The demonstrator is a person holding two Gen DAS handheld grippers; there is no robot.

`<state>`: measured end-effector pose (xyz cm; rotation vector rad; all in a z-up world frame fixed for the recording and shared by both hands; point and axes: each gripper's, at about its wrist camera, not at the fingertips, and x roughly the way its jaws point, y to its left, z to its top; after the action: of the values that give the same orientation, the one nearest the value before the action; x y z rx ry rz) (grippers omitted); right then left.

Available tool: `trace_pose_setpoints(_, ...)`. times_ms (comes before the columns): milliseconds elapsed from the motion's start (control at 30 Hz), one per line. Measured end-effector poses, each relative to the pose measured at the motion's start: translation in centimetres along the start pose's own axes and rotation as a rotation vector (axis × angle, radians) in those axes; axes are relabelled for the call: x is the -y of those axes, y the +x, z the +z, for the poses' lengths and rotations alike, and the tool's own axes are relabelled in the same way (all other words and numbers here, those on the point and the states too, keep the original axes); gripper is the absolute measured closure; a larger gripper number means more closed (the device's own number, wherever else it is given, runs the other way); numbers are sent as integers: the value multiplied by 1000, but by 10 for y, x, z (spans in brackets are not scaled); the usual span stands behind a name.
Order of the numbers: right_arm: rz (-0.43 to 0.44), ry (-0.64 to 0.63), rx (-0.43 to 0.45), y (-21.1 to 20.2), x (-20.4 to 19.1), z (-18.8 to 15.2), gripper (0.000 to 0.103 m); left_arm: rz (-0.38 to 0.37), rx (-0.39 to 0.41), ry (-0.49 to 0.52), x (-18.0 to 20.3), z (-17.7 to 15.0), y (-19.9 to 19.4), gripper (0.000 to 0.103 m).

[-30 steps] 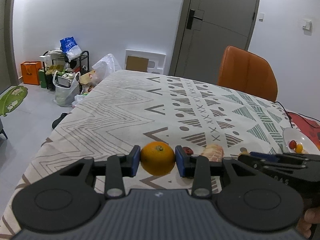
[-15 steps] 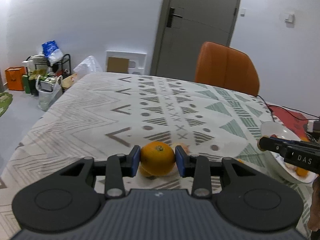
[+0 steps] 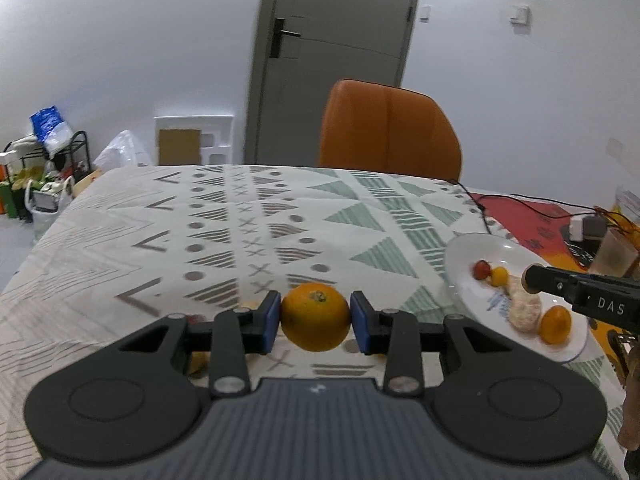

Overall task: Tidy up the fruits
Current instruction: 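Grasp the yellow-green round fruit with the right tool while the left tool carries the orange toward the plate, then lower the orange onto the plate and open the left tool while the right tool places the yellow-green fruit there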

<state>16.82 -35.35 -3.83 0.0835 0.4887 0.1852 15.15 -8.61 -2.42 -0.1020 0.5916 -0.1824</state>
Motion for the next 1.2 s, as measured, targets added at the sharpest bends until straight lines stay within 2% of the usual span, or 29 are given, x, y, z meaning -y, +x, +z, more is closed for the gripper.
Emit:
trace_pose_setpoints(467, -86, 88, 19, -18, 57, -12, 79, -76, -4, 84, 60, 11, 18, 67)
trace_pose_setpoints(967, -102, 180, 26, -21, 103, -30, 79, -132, -29, 169, 118, 10, 38, 67)
trace_pose_setpoints(1200, -86, 183, 38, -19, 107, -33, 78, -151, -37, 195, 136, 9, 45, 67)
